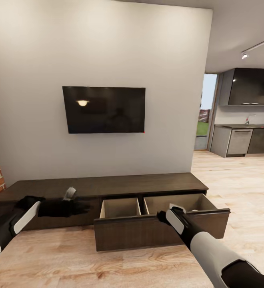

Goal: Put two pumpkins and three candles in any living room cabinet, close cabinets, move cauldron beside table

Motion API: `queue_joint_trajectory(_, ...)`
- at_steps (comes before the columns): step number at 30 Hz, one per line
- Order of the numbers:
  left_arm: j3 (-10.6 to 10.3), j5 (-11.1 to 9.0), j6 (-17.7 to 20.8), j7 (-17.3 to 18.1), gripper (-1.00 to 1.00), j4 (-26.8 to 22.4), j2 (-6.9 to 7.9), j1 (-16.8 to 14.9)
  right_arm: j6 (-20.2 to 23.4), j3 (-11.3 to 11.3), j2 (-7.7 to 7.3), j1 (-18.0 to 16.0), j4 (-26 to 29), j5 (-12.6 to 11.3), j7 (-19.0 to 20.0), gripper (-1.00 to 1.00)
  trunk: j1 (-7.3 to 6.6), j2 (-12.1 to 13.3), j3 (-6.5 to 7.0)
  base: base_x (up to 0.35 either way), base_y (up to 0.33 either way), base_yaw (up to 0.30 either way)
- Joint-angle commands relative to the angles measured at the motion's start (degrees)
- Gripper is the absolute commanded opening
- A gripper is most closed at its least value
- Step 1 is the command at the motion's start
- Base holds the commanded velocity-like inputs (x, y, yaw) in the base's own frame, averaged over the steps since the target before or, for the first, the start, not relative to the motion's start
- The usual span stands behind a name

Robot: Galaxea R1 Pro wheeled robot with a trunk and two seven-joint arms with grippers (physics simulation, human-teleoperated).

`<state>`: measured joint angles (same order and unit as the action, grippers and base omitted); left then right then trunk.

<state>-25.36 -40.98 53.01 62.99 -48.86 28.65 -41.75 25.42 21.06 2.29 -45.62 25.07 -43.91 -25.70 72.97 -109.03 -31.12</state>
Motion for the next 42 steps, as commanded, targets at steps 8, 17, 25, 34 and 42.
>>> queue_joint_trajectory(8,-0.65,1.32,-15.18,-14.93,1.00,16.93,-0.39,0.23,-2.57,1.03,0.11,2.14,-0.22,-0.55,-0.18,1.00,-0.01,-0.04,-0.07,0.000,0.000,0.000)
queue_joint_trajectory(17,-0.89,1.51,-31.96,-40.86,1.00,26.62,-2.57,4.95,-7.22,2.15,1.21,4.17,-2.73,-0.49,-0.14,1.00,-0.01,-0.04,-0.07,0.000,0.000,0.000)
queue_joint_trajectory(25,-0.87,1.52,-42.40,-57.47,1.00,26.40,-10.86,8.00,-13.23,6.26,2.17,4.78,-5.61,-0.46,-0.14,1.00,-0.01,-0.04,-0.07,0.000,0.000,0.000)
queue_joint_trajectory(34,-0.81,1.49,-52.31,-66.49,1.00,26.17,-15.22,8.36,-17.73,12.06,2.56,6.53,-6.01,-0.45,-0.14,1.00,-0.01,-0.04,-0.07,0.000,0.000,0.000)
queue_joint_trajectory(42,-0.83,1.52,-59.28,-68.18,1.00,26.35,-16.23,8.43,-19.54,14.00,2.56,7.65,-6.13,-0.41,3.16,1.00,-0.01,-0.04,-0.07,0.000,0.000,0.000)
